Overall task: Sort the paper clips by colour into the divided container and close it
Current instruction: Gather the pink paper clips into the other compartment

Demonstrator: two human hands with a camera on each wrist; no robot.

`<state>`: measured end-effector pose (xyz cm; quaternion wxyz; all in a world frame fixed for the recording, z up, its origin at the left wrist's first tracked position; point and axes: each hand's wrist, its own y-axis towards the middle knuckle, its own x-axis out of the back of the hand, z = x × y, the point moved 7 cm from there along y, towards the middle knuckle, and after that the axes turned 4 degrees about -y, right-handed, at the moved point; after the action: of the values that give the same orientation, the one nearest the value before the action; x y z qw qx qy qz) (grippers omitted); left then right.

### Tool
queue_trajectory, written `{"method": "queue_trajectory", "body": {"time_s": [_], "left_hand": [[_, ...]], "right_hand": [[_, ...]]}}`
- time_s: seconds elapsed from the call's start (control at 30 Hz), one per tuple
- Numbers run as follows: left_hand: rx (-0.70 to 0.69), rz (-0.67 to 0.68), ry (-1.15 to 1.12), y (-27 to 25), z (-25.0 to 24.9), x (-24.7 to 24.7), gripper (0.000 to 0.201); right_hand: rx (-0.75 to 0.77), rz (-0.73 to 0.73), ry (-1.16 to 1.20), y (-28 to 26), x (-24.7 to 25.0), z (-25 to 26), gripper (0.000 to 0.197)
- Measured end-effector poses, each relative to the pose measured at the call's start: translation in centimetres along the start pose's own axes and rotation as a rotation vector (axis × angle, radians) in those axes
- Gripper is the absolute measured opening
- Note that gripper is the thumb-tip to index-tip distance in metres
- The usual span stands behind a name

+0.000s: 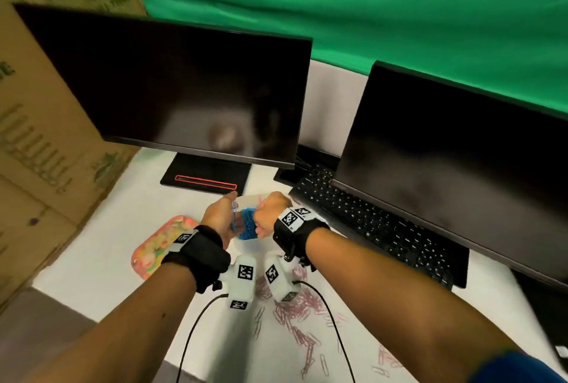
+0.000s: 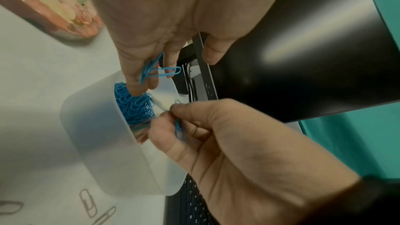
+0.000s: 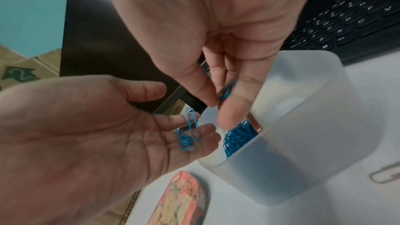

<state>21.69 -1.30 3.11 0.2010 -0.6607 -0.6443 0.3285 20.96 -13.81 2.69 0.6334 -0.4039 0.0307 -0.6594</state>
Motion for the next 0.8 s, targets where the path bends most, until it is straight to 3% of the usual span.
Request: {"method": "queue_trajectory", "body": {"time_s": [0.07, 0.2, 0.33, 0.43, 0.53, 0.6, 0.67, 0.8], "left_hand": [[0.002, 0.001, 0.031, 0.2, -0.1, -0.3, 0.026], [-0.032, 0.019, 0.167, 0.5, -0.1, -0.5, 0.041], [-0.173, 0.102, 0.338, -0.8, -0.6, -0.9, 0.018], [-0.297, 0.219, 0.651, -2.3, 0.9, -0.4, 0.015], [-0.381, 0.286, 1.167, -2.5, 4.7, 0.7, 0.011], [-0.346, 0.293, 1.425, -1.7, 7.8, 1.6, 0.044], [-0.31, 0.301, 1.511, -1.3, 10.3, 1.8, 0.069], [-0.268, 0.356, 1.558, -1.7, 14.0, -0.6, 0.087]], "right_hand": [[0.043, -0.018, -0.024, 0.3, 0.1, 0.3, 0.033], [0.102, -0.019, -0.108, -0.2, 0.1, 0.7, 0.024], [0.154, -0.129, -0.019, -2.6, 3.0, -1.5, 0.021], [0.146, -0.215, -0.051, -6.1, 5.3, -6.7, 0.025], [0.091, -0.304, -0.208, -10.6, 6.9, -15.1, 0.029], [-0.026, -0.335, -0.259, -13.1, 7.0, -21.5, 0.039], [-0.174, -0.367, -0.314, -15.3, 7.2, -27.0, 0.052], [-0.433, -0.412, -0.356, -17.9, 7.7, -33.4, 0.074]]}}
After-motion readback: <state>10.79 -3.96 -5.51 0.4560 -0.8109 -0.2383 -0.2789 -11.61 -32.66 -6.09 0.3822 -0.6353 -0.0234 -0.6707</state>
